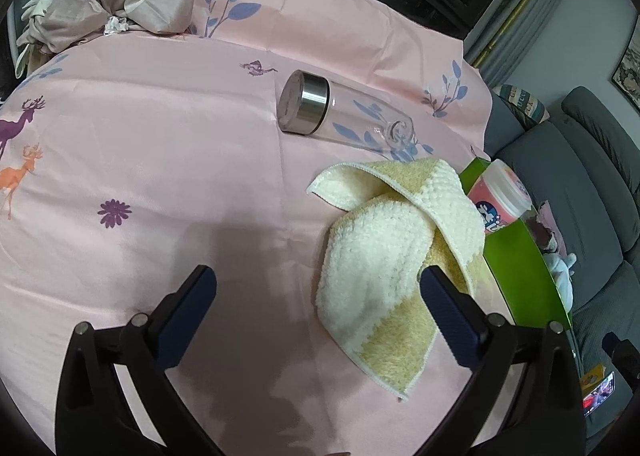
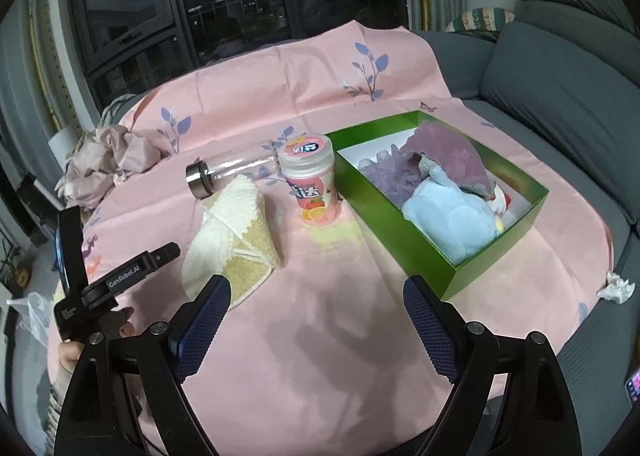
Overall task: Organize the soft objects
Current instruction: 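Move the right gripper back toward the cream-yellow towel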
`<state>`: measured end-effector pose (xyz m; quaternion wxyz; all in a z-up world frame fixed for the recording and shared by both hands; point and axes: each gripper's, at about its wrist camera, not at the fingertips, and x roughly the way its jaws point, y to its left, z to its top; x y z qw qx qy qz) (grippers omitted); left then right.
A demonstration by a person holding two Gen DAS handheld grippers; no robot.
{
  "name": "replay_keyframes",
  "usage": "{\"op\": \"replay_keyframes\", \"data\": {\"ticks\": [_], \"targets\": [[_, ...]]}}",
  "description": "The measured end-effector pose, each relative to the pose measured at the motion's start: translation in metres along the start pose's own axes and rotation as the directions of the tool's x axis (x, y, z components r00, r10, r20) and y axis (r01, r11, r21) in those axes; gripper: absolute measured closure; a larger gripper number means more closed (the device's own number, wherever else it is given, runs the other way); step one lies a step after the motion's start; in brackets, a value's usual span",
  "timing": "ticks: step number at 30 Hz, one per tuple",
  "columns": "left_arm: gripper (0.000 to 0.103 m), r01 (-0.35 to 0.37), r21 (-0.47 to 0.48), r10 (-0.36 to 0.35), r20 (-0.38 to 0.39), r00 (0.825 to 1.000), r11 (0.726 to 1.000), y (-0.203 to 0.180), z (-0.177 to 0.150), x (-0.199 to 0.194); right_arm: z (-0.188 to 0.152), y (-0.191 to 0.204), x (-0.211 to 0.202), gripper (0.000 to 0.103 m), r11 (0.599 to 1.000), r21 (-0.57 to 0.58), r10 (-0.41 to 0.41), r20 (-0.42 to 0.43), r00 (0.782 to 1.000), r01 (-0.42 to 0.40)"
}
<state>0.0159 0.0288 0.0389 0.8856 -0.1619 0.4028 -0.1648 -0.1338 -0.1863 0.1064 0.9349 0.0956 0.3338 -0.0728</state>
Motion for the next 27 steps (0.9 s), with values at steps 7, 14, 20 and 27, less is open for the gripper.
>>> {"op": "replay_keyframes", "data": {"ticks": [7, 14, 20, 27], "targets": [[0.001, 0.007, 0.002, -0.007, -0.001, 1.000, 1.000, -0.001, -0.002, 0.004, 0.001, 0.000, 0.002, 0.015, 1.000, -0.001, 0.006, -0.005, 1.000, -0.006], [0.001, 0.033, -0.005, -0.033, 0.002, 0.999, 0.999, -0.001, -0.003, 0.009, 0.002, -0.002, 0.005, 0.014, 1.000, 0.000, 0.012, 0.003, 1.000, -0.012], [0.001, 0.037, 0.010, -0.037, -0.003, 0.999, 0.999, -0.005, -0.006, 0.014, 0.002, -0.006, 0.009, 0.015, 1.000, 0.015, 0.020, -0.006, 1.000, -0.020], [0.002, 0.048, 0.003, -0.048, -0.006, 0.999, 0.999, -0.005, -0.007, 0.019, 0.001, -0.009, 0.019, 0.015, 1.000, 0.015, 0.021, -0.020, 1.000, -0.021]]}}
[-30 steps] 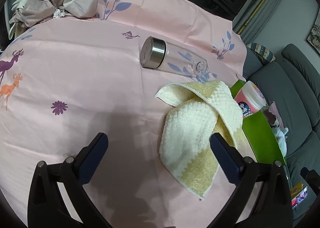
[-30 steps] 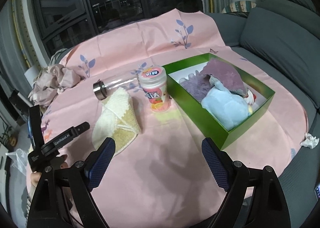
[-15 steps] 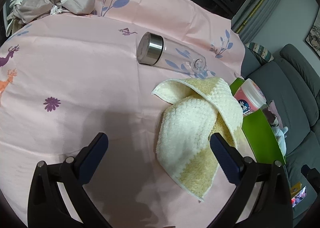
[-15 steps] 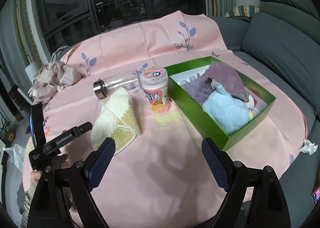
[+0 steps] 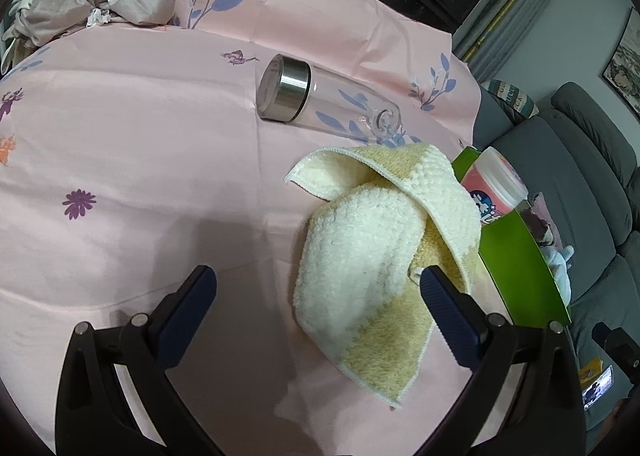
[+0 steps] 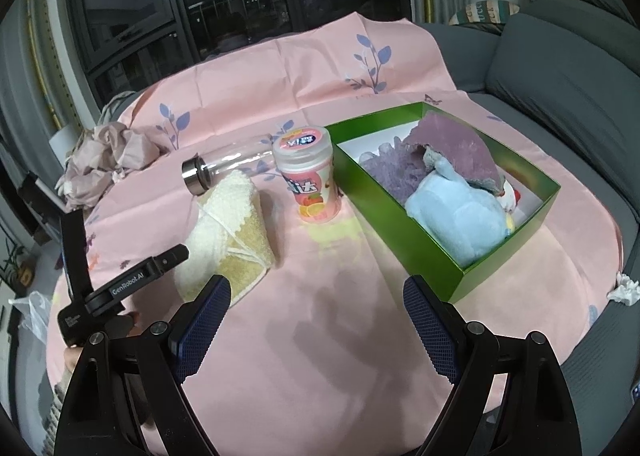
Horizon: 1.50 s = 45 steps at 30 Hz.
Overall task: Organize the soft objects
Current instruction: 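Move the right gripper back toward the cream-yellow towel, then close the right gripper on the cream-yellow towel and lift it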
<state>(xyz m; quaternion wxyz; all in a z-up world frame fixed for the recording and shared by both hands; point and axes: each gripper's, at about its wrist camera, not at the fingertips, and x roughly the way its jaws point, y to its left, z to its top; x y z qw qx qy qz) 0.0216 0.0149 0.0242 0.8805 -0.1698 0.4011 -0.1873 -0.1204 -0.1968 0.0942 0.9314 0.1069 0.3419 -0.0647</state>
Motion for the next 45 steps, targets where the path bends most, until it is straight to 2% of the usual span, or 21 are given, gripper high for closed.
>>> {"op": "replay_keyframes", "data": {"ticks": [22, 27, 30, 35, 45], "targets": [[0.002, 0.000, 0.009, 0.001, -0.012, 1.000, 1.000, -0.003, -0.001, 0.004, 0.000, -0.008, 0.019, 0.014, 0.999, 0.037, 0.028, -0.021, 0.999, -0.028], [0.002, 0.005, 0.012, -0.005, 0.009, 1.000, 1.000, -0.007, 0.003, -0.001, 0.007, -0.007, 0.029, 0.014, 0.996, 0.053, 0.073, -0.003, 0.997, -0.073], [0.002, 0.032, 0.013, -0.032, 0.034, 0.999, 0.999, -0.014, 0.005, -0.011, 0.012, -0.002, 0.038, 0.014, 0.996, 0.055, 0.073, 0.000, 0.997, -0.073], [0.002, 0.026, 0.047, -0.028, 0.032, 0.999, 0.999, -0.025, 0.003, -0.019, 0.020, 0.007, 0.055, 0.014, 0.993, 0.049, 0.112, -0.002, 0.994, -0.111], [0.003, -0.005, 0.056, 0.007, -0.032, 0.999, 0.998, -0.030, -0.004, -0.007, 0.034, 0.040, 0.106, 0.014, 0.989, 0.007, 0.148, -0.077, 0.986, -0.148]]}}
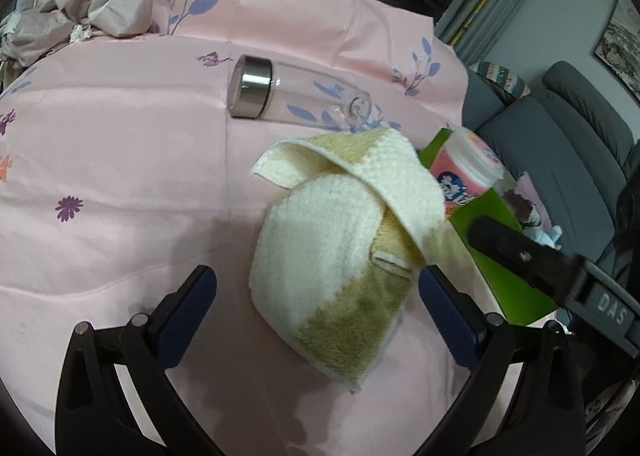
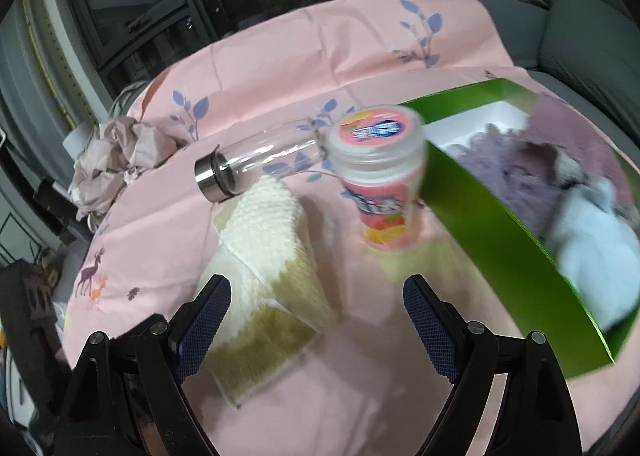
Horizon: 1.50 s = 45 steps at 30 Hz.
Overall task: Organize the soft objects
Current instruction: 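Close the right gripper on the cream-yellow towel and lift it, then carry the cream-yellow towel with the right gripper over the green box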
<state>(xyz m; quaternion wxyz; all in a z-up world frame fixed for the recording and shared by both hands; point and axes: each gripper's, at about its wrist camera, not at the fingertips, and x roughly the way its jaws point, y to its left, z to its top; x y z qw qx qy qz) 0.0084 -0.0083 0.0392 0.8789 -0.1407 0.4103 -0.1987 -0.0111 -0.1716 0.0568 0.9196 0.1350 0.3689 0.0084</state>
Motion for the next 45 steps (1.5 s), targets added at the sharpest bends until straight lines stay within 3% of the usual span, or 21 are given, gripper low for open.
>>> {"op": "replay_keyframes", "data": {"ticks": [9, 16, 21, 22, 24, 26, 29, 36, 45], "targets": [[0.009, -0.011, -0.058, 0.008, -0.064, 0.998, 0.998, 0.013, -0.001, 0.017, 0.012, 0.026, 0.052, 0.014, 0.995, -0.082, 0.048, -0.104, 0.993, -0.056], [0.016, -0.033, -0.059, 0.031, -0.043, 0.999, 0.998, 0.015, -0.001, 0.024, 0.018, 0.030, 0.085, 0.014, 0.991, -0.100, 0.068, -0.154, 0.986, -0.084], [0.032, -0.064, -0.037, 0.063, -0.024, 0.998, 0.997, 0.015, -0.001, 0.028, 0.013, 0.028, 0.103, 0.029, 0.991, -0.101, 0.073, -0.182, 0.981, -0.092], [0.035, -0.071, -0.031, 0.070, -0.021, 0.997, 0.997, 0.015, -0.001, 0.028, 0.014, 0.028, 0.102, 0.034, 0.990, -0.109, 0.068, -0.169, 0.983, -0.088], [0.041, -0.078, -0.028, 0.077, -0.016, 0.997, 0.997, 0.015, -0.001, 0.028, 0.013, 0.030, 0.101, 0.056, 0.988, -0.126, 0.070, -0.166, 0.984, -0.092], [0.056, -0.072, -0.029, 0.071, -0.017, 0.997, 0.997, 0.016, -0.001, 0.029, 0.012, 0.032, 0.101, 0.067, 0.981, -0.130, 0.118, -0.183, 0.976, -0.143], [0.065, -0.063, -0.036, 0.063, -0.017, 0.998, 0.997, 0.016, 0.000, 0.029, 0.009, 0.037, 0.095, 0.070, 0.974, -0.145, 0.145, -0.193, 0.970, -0.174], [0.072, -0.028, -0.011, 0.028, -0.003, 1.000, 1.000, 0.001, 0.001, 0.017, 0.003, 0.043, 0.075, 0.071, 0.945, -0.103, 0.283, -0.214, 0.935, -0.309], [0.073, 0.001, 0.058, -0.007, 0.101, 0.995, 0.998, -0.024, 0.007, -0.026, 0.012, 0.041, 0.029, 0.071, 0.919, -0.086, 0.372, -0.137, 0.918, -0.385]]}}
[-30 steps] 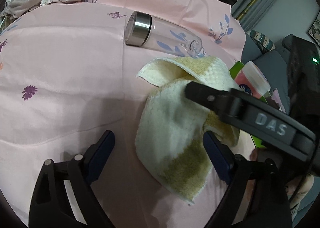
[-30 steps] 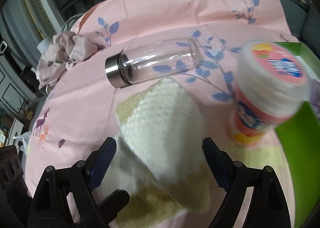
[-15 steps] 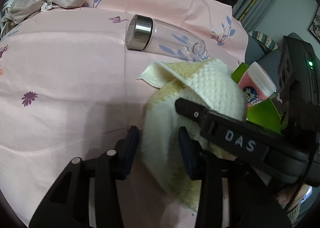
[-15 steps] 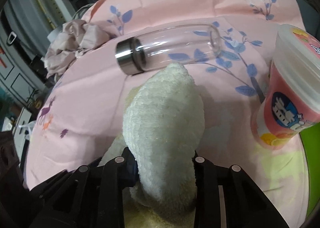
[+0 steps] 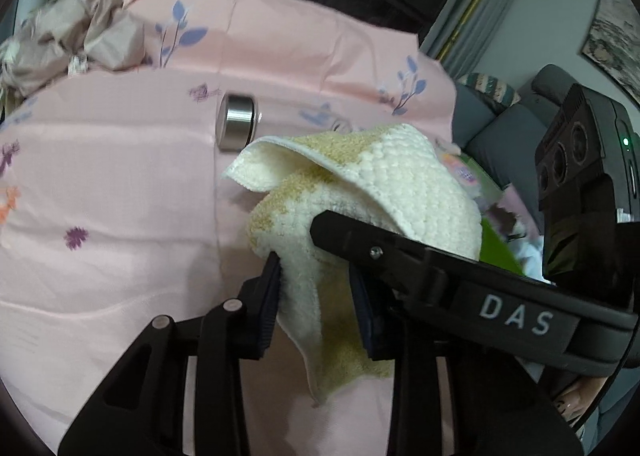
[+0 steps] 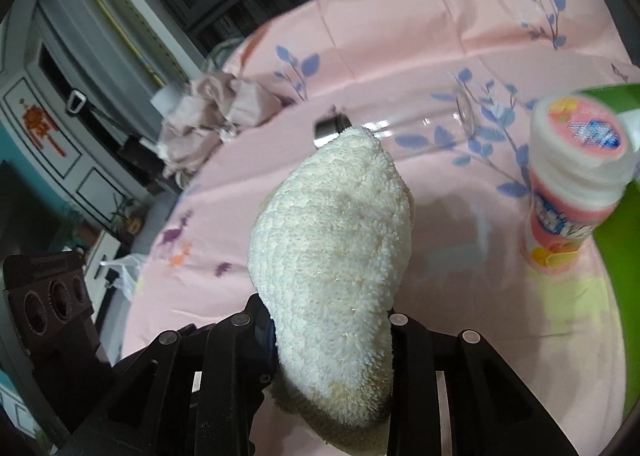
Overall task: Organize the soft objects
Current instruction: 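Carry the cream-yellow towel with the right gripper over the green box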
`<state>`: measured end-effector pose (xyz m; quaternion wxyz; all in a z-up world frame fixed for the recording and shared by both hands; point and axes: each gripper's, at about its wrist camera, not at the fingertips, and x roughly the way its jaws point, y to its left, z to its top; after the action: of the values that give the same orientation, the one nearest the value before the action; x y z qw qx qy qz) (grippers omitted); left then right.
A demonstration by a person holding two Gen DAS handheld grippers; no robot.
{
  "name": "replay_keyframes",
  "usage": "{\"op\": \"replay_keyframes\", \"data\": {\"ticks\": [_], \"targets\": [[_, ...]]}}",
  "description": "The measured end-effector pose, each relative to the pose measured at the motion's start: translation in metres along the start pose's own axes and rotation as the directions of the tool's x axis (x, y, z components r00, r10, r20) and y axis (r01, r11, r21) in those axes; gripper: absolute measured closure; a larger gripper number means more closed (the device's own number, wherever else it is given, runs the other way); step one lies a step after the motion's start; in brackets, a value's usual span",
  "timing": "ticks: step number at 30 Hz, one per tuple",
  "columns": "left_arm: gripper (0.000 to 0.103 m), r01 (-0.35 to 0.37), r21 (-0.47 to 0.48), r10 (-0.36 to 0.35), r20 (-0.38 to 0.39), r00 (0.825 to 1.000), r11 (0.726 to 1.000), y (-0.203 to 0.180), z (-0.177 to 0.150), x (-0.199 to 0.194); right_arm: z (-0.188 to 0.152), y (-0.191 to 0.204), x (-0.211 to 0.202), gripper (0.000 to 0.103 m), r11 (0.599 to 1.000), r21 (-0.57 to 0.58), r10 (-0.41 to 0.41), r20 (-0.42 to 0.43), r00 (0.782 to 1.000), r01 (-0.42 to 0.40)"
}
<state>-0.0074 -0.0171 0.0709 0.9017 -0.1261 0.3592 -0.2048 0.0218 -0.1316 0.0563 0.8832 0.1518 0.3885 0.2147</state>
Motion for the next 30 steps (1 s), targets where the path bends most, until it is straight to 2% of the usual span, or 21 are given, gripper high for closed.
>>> {"op": "replay_keyframes", "data": {"ticks": [4, 11, 20, 30], "targets": [[0.073, 0.020, 0.027, -0.021, 0.038, 0.999, 0.999, -0.013, 0.005, -0.019, 0.003, 0.010, -0.024, 0.071, 0.999, -0.030, 0.017, 0.038, 0.999, -0.016], [0.072, 0.012, 0.120, -0.025, 0.101, 0.995, 0.993, -0.048, 0.017, -0.042, 0.010, 0.016, -0.072, 0.071, 0.998, -0.061, 0.030, 0.134, 0.990, -0.022], [0.072, 0.037, 0.199, -0.061, 0.117, 0.991, 0.979, -0.098, 0.031, -0.046, 0.018, -0.001, -0.119, 0.071, 0.999, -0.042, -0.001, 0.231, 0.973, 0.011], [0.072, 0.088, 0.309, -0.129, 0.115, 0.985, 0.947, -0.155, 0.039, -0.039, 0.017, -0.034, -0.175, 0.071, 0.999, 0.014, -0.049, 0.340, 0.939, 0.047]]}}
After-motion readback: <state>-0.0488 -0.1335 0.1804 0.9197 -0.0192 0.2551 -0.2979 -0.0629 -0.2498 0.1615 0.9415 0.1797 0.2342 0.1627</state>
